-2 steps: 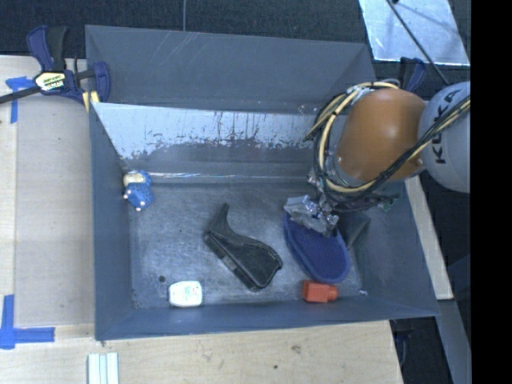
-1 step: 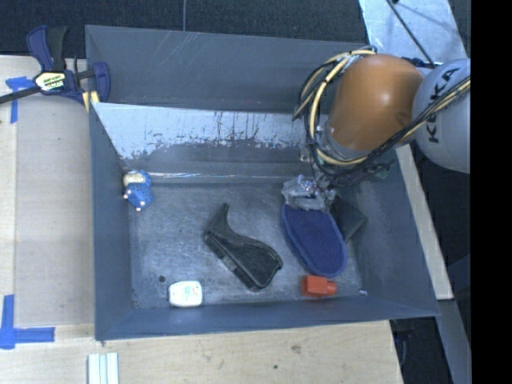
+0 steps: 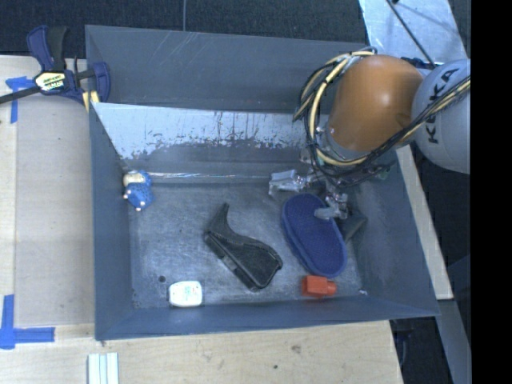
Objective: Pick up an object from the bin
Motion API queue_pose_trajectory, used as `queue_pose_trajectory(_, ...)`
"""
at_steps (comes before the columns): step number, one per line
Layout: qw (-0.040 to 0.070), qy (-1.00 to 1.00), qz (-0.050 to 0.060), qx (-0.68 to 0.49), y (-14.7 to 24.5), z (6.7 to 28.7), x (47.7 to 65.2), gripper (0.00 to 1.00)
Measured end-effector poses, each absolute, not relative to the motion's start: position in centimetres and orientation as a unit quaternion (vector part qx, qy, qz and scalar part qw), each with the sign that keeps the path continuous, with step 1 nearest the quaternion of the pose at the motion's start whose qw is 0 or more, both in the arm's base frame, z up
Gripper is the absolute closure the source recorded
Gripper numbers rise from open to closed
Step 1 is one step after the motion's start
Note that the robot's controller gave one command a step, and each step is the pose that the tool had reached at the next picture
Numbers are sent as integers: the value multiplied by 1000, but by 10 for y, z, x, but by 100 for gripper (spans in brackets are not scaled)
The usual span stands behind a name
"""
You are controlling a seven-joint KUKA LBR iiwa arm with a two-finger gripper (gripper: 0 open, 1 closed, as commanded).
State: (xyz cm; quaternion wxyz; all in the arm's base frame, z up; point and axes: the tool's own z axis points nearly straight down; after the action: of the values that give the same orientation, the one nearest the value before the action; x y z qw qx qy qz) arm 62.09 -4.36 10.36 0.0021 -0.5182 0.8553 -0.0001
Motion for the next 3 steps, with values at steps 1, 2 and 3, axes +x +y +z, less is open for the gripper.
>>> queue_pose_trajectory(1,1,675,-1,-738,-31,71,602,0)
queue_pose_trajectory(2,2,676,0,-737,-29,72,603,100)
queue_pose_trajectory(3,4,692,-3,-722,-20,186,598,100)
